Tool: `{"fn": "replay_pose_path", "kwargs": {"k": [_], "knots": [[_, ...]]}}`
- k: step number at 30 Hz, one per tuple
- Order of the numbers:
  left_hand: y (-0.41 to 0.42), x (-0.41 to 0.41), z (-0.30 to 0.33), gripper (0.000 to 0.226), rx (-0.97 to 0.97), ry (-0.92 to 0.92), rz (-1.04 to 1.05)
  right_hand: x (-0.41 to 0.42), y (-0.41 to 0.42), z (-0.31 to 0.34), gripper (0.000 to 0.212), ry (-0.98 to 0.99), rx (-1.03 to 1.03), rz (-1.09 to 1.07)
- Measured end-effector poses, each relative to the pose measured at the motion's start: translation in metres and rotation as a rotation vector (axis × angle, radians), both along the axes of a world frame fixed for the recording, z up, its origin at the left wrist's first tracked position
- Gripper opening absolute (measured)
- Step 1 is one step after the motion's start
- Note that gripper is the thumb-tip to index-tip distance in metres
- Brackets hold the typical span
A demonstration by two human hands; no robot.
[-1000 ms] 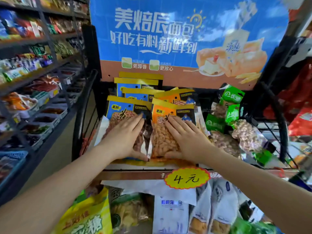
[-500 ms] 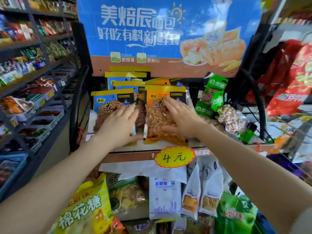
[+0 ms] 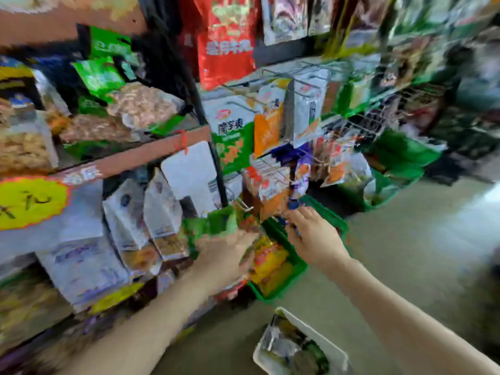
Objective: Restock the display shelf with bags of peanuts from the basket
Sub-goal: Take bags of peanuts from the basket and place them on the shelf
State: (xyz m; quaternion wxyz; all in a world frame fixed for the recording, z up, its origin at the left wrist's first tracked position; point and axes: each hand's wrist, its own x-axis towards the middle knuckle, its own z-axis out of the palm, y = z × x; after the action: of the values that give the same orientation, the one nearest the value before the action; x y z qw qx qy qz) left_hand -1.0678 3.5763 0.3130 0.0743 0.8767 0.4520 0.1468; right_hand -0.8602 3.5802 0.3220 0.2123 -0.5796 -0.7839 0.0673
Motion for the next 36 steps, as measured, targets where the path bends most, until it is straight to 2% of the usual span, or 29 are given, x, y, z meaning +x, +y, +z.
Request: {"fn": "replay_pose_path", "kwargs": {"k": [1, 3, 6, 10, 14, 18, 23, 28, 32, 36], "knots": [[-0.002, 0.025, -0.026, 0.036, -0.108, 0.046, 0.014, 0.029, -0.014, -0.028, 0.040, 0.014, -0.110, -0.075], [-0.008, 0.065, -0.077, 0.038, -0.341, 0.150, 0.039, 0.081, -0.044, -0.081, 0.028, 0.001, -0.356, -0.236], [-0.026, 0.107, -0.145, 0.035, -0.613, 0.267, 0.053, 0.138, -0.095, -0.151, 0.020, 0.102, -0.669, -0.446], [-0.040, 0.149, -0.237, 0.028, -0.830, 0.361, 0.077, 0.178, -0.147, -0.235, 0.024, 0.131, -0.992, -0.589], [-0.041, 0.180, -0.338, 0.030, -0.950, 0.386, 0.076, 0.191, -0.164, -0.326, 0.006, 0.203, -1.158, -0.628], [-0.042, 0.198, -0.465, 0.029, -1.059, 0.432, 0.036, 0.183, -0.162, -0.453, 0.029, 0.340, -1.251, -0.780], [-0.045, 0.201, -0.612, 0.032, -1.127, 0.414, 0.104, 0.160, -0.162, -0.613, 0.038, 0.496, -1.340, -0.913], [-0.047, 0.201, -0.724, 0.045, -1.102, 0.370, 0.211, 0.146, -0.161, -0.734, 0.049, 0.596, -1.337, -1.143], [-0.044, 0.202, -0.777, 0.054, -1.030, 0.309, 0.281, 0.135, -0.149, -0.796, 0.054, 0.974, -1.241, -1.464], [-0.042, 0.203, -0.794, 0.057, -0.985, 0.249, 0.185, 0.125, -0.135, -0.830, 0.081, 1.395, -0.972, -1.793]]}}
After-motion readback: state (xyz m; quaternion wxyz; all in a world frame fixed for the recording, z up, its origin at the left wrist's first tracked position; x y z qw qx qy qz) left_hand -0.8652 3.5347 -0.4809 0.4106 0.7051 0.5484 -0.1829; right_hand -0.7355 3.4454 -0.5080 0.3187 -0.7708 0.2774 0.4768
